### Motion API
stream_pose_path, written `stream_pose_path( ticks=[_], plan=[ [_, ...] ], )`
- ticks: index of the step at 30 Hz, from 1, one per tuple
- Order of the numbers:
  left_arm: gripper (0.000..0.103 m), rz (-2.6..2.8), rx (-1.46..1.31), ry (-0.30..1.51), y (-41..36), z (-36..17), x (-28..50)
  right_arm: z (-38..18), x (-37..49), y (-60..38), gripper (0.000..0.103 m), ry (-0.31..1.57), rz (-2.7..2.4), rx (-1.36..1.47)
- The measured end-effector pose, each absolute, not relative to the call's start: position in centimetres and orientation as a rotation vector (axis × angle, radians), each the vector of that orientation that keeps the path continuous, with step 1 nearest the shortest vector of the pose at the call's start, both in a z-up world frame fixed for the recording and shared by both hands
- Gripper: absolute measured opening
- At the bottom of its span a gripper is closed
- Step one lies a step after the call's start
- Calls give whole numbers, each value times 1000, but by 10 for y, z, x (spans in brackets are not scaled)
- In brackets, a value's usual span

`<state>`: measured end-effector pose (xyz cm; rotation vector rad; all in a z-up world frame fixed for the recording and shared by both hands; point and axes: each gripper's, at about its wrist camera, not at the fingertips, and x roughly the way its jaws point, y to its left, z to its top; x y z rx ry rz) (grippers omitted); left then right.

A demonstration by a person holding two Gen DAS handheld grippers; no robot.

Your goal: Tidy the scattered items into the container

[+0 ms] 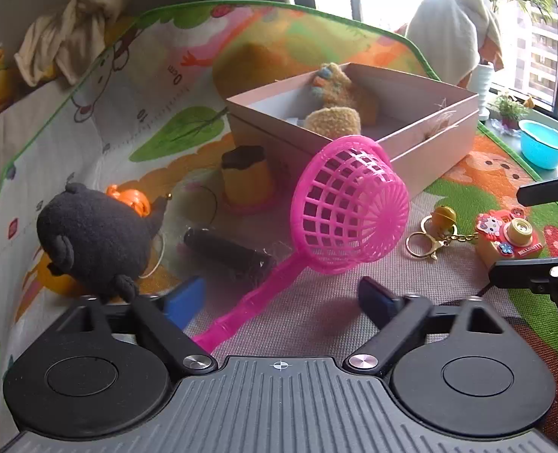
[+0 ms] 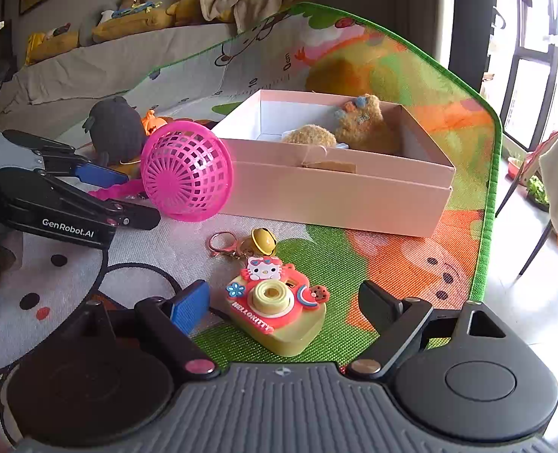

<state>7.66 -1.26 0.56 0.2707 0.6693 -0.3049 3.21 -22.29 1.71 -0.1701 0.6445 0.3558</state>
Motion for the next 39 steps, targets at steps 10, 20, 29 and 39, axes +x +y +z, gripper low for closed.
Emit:
stream_pose_path(
  ticks=[10, 20, 29, 39],
  plan=[
    [40, -366, 88, 727, 0, 15, 79, 17, 33, -223, 87, 646, 359, -162],
    [38, -415, 17, 763, 2, 17, 57, 37, 23, -190, 85, 557, 501, -340],
    [43, -425, -72, 747, 26, 15, 62, 29, 64, -144, 54, 668, 625, -473],
    [49, -514, -55, 749, 30, 16, 46, 80, 58, -163, 52, 717, 730, -260]
  ],
)
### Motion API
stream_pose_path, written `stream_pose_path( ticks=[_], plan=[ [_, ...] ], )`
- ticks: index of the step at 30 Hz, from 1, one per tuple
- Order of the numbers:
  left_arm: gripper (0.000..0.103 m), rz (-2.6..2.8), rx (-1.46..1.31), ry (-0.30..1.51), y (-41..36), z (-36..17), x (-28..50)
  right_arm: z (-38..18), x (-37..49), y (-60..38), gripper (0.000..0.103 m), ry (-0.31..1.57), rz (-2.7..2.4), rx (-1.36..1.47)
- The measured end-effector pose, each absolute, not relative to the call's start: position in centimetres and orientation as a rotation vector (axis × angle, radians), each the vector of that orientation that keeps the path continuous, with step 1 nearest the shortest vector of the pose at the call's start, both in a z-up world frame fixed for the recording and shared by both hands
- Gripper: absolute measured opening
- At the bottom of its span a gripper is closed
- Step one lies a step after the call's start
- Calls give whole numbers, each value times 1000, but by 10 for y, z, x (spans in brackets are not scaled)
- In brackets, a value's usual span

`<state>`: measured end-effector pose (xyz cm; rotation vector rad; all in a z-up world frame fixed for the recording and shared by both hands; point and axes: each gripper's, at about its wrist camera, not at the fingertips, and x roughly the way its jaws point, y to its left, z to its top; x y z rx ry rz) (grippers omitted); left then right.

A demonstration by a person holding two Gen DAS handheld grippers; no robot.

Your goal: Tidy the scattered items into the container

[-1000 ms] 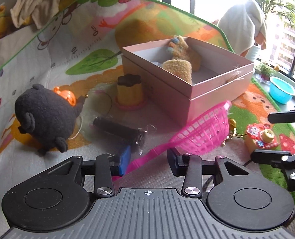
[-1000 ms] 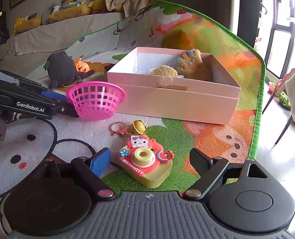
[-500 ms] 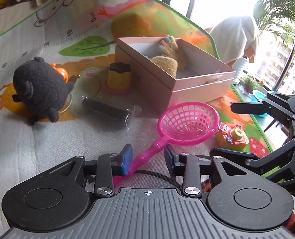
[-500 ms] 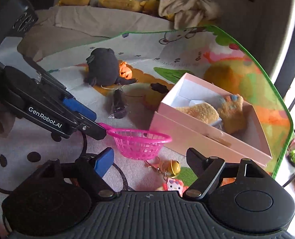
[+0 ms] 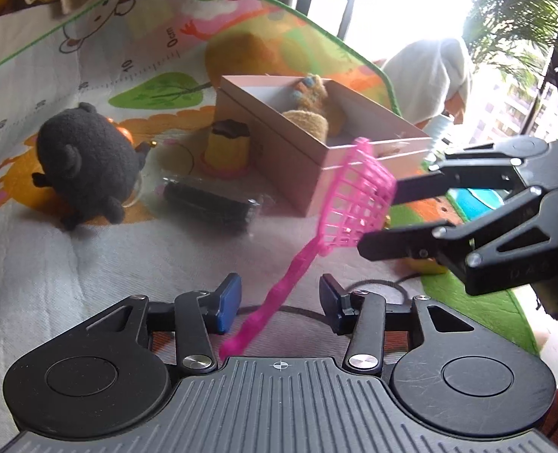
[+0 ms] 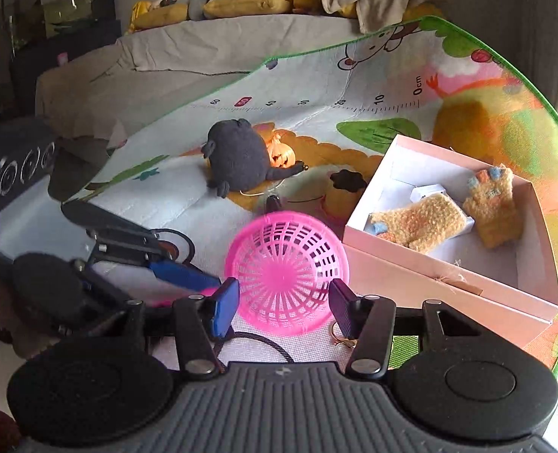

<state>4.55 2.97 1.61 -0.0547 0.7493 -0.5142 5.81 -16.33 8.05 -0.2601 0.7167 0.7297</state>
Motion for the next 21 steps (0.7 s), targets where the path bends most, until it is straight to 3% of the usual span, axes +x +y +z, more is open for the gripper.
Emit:
stream_pose_path(
  ticks=[3, 6, 7, 9, 11, 13, 14, 21],
  plan=[
    [50, -660, -82, 753, 12, 21, 31, 81, 60, -161, 44, 755, 742, -244],
    [57, -745, -46, 731, -6, 26, 12, 74, 64, -156, 44, 766, 724, -245],
    [65, -743, -17, 720, -10, 27, 7, 74, 65, -156, 45, 758, 710, -239],
    [77, -703, 27, 708, -12, 27, -1, 78, 67, -163, 50, 724, 684, -212],
    [82, -642, 41, 720, -7, 26, -2, 83, 67, -176, 77, 664, 636, -187],
    [89, -583, 20, 738, 2, 24, -1, 86, 64, -193, 97, 582, 552, -173],
    [95, -563, 7, 744, 5, 22, -1, 85, 61, -201, 103, 549, 510, -175],
    [101, -448, 3, 733, -4, 15, 8, 44, 41, -232, 103, 659, 450, -291]
  ],
)
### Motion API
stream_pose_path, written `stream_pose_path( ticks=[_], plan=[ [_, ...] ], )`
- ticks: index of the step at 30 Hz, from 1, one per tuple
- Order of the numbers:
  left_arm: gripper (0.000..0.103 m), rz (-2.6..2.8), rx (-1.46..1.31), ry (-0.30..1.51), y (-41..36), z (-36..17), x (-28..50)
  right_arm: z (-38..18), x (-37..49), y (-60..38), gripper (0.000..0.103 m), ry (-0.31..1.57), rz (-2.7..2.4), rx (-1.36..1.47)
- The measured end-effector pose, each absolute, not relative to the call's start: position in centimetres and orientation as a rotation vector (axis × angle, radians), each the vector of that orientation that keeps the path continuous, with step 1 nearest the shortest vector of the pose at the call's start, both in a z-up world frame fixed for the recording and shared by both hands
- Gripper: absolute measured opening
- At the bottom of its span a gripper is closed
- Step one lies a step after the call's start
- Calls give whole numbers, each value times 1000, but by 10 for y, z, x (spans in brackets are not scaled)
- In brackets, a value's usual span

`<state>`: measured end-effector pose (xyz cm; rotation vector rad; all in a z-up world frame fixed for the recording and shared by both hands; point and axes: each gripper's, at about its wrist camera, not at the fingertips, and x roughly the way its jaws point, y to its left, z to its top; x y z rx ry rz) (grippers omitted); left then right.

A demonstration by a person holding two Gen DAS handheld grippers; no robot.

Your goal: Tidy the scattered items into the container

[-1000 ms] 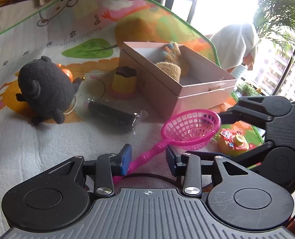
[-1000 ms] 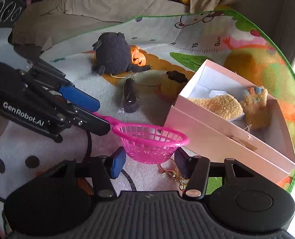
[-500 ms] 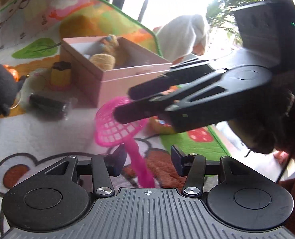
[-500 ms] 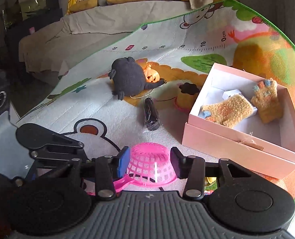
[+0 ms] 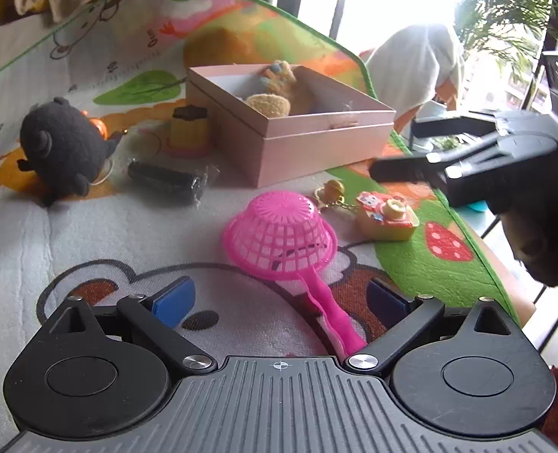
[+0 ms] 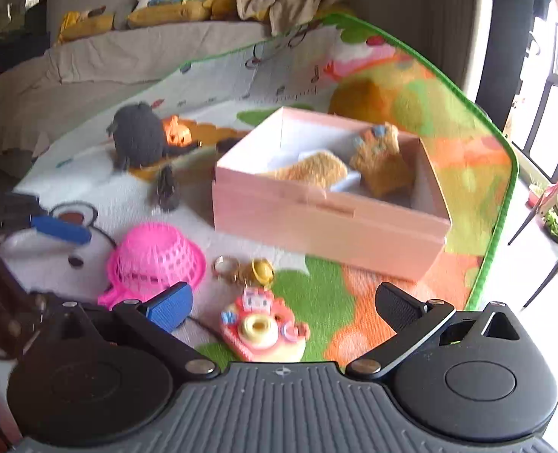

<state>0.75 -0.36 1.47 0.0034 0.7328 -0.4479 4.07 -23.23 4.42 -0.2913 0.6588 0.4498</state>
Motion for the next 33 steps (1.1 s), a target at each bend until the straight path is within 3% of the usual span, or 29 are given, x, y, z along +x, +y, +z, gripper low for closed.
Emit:
stream_pose_path(
  ticks=[6, 13, 17, 19, 22, 28, 31, 33],
  plan=[
    [102, -379, 45, 685, -24, 13, 13, 21, 36, -241, 103, 475, 134, -603],
    [103, -381, 30, 705, -34, 7, 14, 36, 41, -253, 102, 577, 368, -341],
    [103, -378, 0, 724, -32, 7, 15, 31, 66, -249, 77, 614, 420, -347],
    [103, -383, -14, 729, -31, 8, 14, 26, 84, -254, 71, 682, 439, -294],
    [103, -386, -38, 729, -29, 10, 13, 21, 102, -263, 71, 781, 462, -158],
    [103, -374, -99, 732, -23, 12, 14, 32, 71, -253, 72, 729, 638, -115],
    [103, -359, -107, 742, -23, 9, 16, 33, 61, -246, 88, 598, 520, -273],
    [103, -352, -86, 739, -26, 9, 15, 29, 71, -247, 88, 601, 514, -318]
  ],
)
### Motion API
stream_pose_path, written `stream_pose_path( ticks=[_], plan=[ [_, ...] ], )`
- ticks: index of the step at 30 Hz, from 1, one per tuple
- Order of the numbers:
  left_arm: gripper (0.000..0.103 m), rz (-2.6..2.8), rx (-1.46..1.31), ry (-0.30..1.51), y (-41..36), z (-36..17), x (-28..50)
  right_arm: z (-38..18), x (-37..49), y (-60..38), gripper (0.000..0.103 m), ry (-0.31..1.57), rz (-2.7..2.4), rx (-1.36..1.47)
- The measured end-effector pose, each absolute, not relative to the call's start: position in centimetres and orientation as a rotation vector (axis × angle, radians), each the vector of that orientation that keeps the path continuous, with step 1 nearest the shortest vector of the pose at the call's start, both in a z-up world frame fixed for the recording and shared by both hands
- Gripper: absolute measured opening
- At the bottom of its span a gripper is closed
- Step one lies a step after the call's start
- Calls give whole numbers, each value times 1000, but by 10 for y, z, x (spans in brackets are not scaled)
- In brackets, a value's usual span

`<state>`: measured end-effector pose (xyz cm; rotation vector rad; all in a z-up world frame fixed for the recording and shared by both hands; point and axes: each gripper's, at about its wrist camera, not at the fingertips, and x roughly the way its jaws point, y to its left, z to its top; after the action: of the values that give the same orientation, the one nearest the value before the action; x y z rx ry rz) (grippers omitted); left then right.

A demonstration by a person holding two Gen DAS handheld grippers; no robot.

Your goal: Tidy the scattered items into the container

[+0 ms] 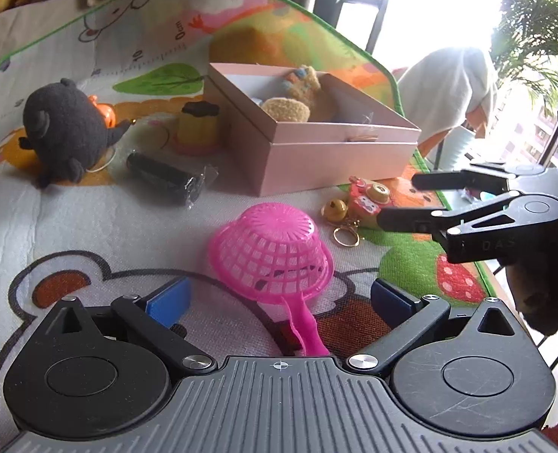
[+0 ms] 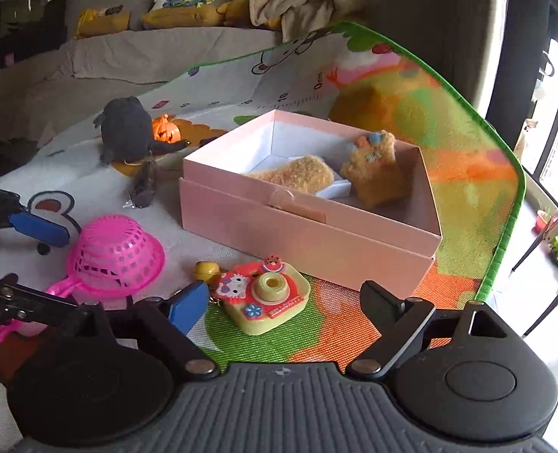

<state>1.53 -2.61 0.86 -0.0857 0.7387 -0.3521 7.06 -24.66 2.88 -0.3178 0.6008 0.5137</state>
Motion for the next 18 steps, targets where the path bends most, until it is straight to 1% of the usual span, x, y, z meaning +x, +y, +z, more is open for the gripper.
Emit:
stream_pose_path(
  ticks=[4, 5, 6, 8, 15, 18],
  plan=[
    [103, -335, -30, 739, -34, 7, 13, 21, 91, -243, 88, 656, 588, -342],
    [103, -334, -15, 740, -35, 7, 13, 19, 95, -242, 86, 660, 603, -353],
    [103, -333, -3, 741, -36, 6, 12, 17, 97, -239, 83, 666, 620, -355],
    [103, -329, 9, 740, -38, 5, 11, 18, 100, -238, 63, 686, 658, -324],
    [103, -306, 120, 732, -50, 1, 5, 21, 70, -245, 63, 707, 669, -285],
    [103, -304, 120, 746, -50, 2, 7, 21, 49, -251, 63, 702, 653, -276]
  ],
)
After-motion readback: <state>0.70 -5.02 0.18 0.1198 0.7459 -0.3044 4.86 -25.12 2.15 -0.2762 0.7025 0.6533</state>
